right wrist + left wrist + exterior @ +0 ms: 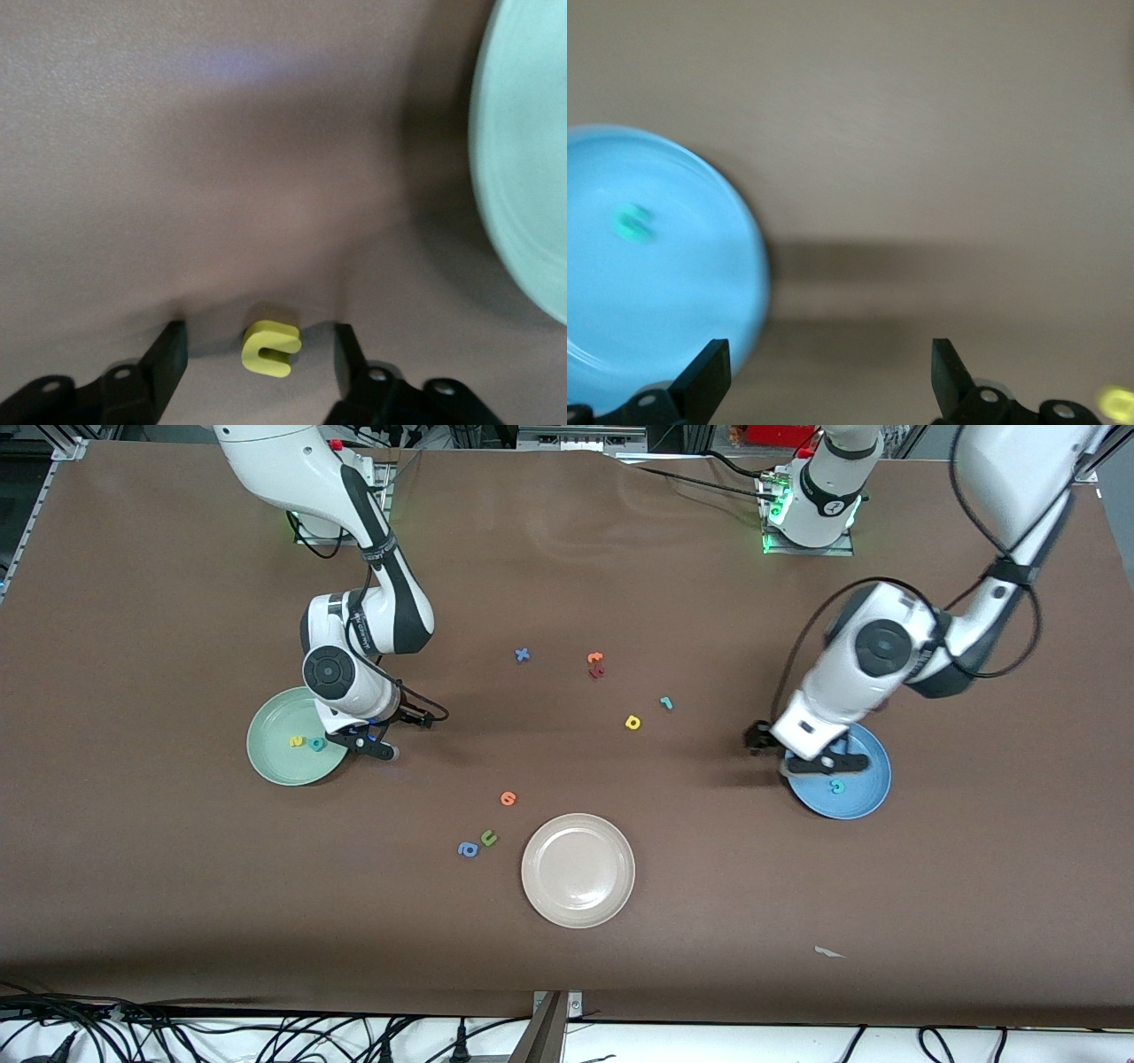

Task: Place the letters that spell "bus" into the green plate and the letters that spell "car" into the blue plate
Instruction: 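Grasp the yellow u with the right gripper while the left gripper reaches the a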

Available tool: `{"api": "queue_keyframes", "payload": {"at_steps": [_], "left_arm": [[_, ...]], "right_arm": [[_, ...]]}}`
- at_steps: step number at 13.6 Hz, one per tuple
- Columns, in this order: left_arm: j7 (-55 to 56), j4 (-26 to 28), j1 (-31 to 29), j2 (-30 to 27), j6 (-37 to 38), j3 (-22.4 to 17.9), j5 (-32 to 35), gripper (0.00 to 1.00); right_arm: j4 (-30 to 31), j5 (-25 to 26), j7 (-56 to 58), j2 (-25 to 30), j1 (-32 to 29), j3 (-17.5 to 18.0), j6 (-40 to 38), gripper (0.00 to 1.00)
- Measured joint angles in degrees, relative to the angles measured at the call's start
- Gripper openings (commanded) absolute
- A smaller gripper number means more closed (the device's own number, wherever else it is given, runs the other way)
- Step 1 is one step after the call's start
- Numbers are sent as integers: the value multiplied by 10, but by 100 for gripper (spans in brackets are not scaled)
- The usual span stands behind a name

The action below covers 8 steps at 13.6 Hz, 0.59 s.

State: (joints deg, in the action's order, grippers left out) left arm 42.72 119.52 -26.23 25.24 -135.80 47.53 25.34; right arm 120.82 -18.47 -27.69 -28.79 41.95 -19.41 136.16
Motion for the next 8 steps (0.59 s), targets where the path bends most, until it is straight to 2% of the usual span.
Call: {"api": "queue_keyframes", "payload": {"at_steps": [5,6,8], "left_arm": [[142,-4,154,27,-1,0,0,100],[153,-13,180,39,-1,-7,0,100],[156,-36,242,60,-4,-50,0,100]], "right_arm": [[1,-1,0,3,0,1,0,25],[1,-1,0,3,0,1,0,16],[5,-1,0,8,-1,1,-3,13]]}}
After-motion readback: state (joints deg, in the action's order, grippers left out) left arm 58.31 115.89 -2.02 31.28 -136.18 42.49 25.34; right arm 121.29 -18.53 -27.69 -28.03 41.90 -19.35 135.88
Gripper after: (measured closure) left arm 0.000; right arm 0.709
